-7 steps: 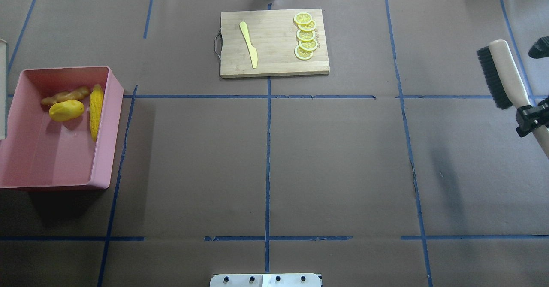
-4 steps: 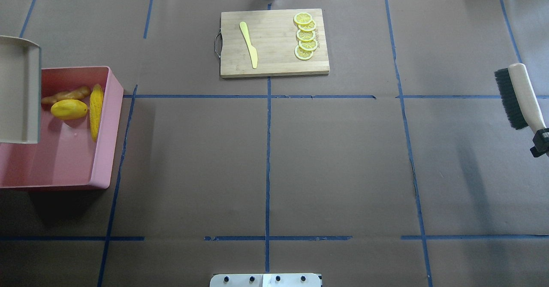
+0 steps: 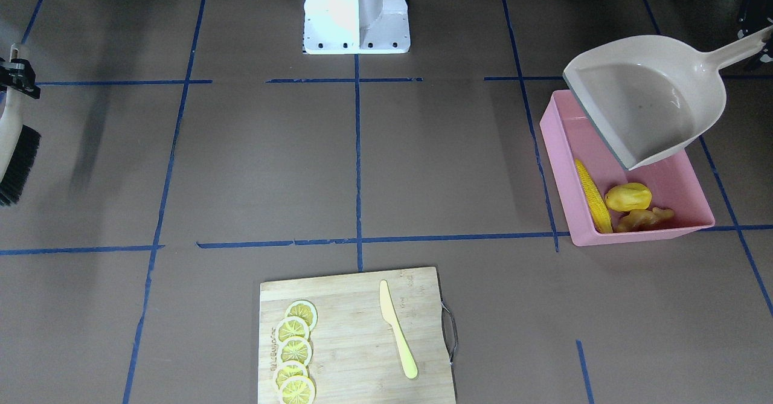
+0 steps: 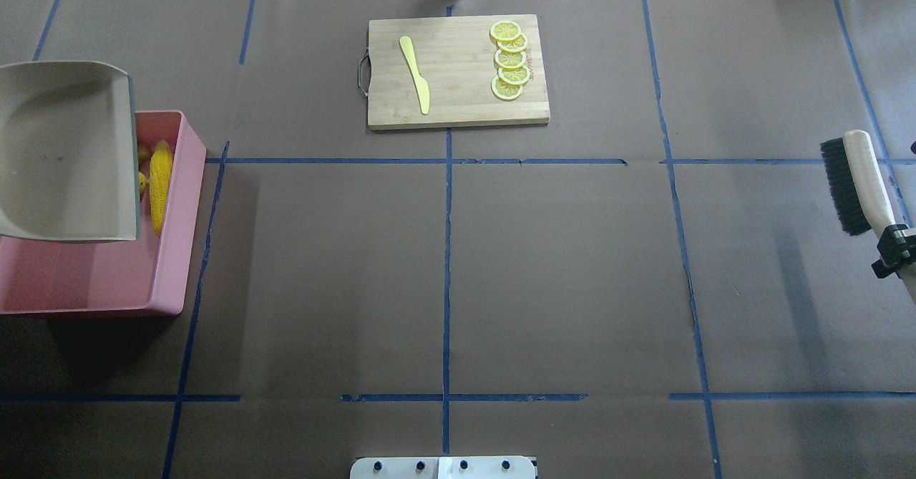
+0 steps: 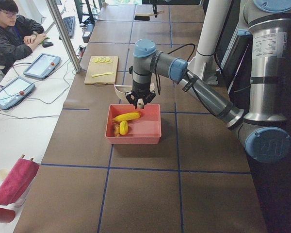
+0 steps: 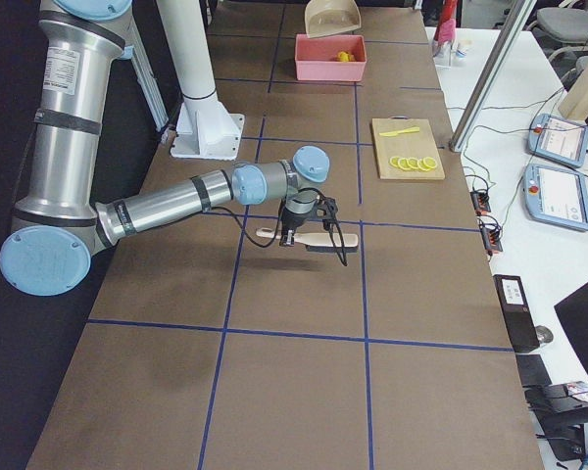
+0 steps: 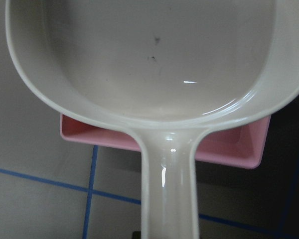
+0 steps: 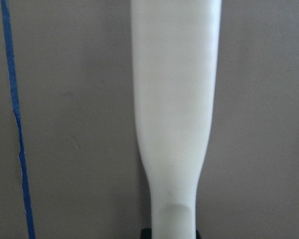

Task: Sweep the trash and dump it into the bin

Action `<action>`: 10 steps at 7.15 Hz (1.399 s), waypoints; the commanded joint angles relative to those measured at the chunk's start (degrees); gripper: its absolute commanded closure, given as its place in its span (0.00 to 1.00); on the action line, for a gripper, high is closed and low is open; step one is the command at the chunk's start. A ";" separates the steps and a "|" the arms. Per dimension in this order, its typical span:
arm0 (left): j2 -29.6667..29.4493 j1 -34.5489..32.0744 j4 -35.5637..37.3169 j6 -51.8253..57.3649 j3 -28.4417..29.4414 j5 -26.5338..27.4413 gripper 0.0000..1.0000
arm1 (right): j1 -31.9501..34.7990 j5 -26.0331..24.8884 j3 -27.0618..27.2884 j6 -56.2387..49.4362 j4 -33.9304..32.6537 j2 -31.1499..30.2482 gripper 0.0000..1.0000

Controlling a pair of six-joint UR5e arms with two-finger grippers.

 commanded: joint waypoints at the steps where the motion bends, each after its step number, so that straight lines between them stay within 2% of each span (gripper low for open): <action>1: -4.01 0.12 -0.13 -7.94 0.04 -4.10 0.99 | -2.19 1.14 -1.95 2.72 0.13 1.16 1.00; 2: -5.34 0.73 -0.39 -11.19 -0.14 -4.10 0.99 | -4.29 0.88 -2.74 5.09 2.22 1.52 0.99; 3: -6.65 2.92 -0.22 -13.57 -0.40 -4.10 0.99 | -7.01 0.36 -6.57 12.60 10.94 1.52 0.99; 4: -7.36 3.29 -0.13 -14.11 -0.40 -4.02 0.98 | -11.21 -4.61 -9.57 22.42 21.04 1.35 0.99; 5: -7.54 3.46 -0.13 -14.12 -0.40 -3.93 0.98 | -12.99 -6.57 -11.60 25.04 25.84 1.00 0.99; 8: -9.03 4.96 -0.13 -15.52 -0.40 -3.66 0.98 | -13.36 -6.07 -10.84 24.28 26.41 -1.62 0.98; 10: -9.04 5.05 -0.13 -15.53 -0.49 -3.58 0.97 | -13.88 -5.28 -10.04 24.02 26.24 -2.69 0.92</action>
